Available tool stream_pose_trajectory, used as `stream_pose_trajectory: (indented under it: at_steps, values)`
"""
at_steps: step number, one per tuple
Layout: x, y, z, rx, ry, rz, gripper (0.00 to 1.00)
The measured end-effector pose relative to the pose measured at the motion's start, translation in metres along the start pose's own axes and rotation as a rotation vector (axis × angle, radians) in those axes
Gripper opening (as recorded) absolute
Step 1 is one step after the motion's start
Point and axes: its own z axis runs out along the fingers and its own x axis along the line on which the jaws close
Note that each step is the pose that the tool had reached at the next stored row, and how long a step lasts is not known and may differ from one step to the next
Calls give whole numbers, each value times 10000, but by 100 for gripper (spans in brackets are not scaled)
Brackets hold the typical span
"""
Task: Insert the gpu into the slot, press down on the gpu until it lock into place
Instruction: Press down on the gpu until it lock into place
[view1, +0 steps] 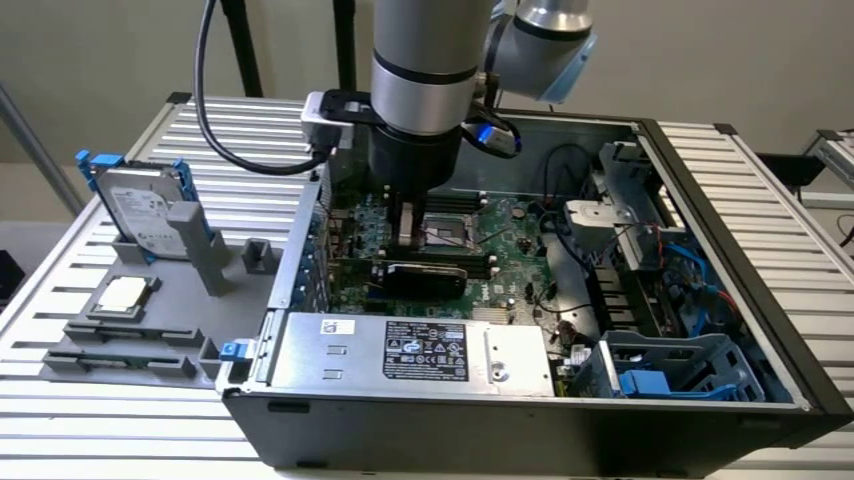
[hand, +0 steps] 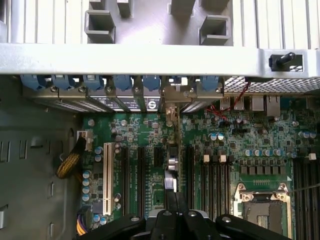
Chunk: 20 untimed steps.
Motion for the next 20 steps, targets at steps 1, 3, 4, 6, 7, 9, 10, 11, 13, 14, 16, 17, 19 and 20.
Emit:
stream_pose_trajectory:
  at_steps: [1, 3, 4, 6, 7, 9, 10, 11, 13, 14, 16, 17, 19, 20]
  values:
    - [0, 17, 1, -43, 2, -4, 11]
    - [2, 48, 2, -100, 11, -23, 11]
    - [2, 66, 4, -131, 15, -28, 11]
    - [3, 92, 5, -271, 26, -28, 11]
    - [3, 99, 5, -373, 35, -26, 11]
    - [3, 112, 6, -564, 60, -22, 11]
    - [4, 117, 6, -666, 78, -20, 11]
    - [4, 121, 6, -761, 100, -20, 11]
    - [4, 124, 6, -936, 157, -25, 11]
    - [4, 124, 7, -1019, 185, -30, 11]
    - [4, 124, 7, -1214, 244, -39, 11]
    - [4, 124, 7, -1322, 264, -40, 11]
    - [4, 124, 3, -1486, 284, -41, 11]
    - [4, 124, 1, -1565, 292, -38, 11]
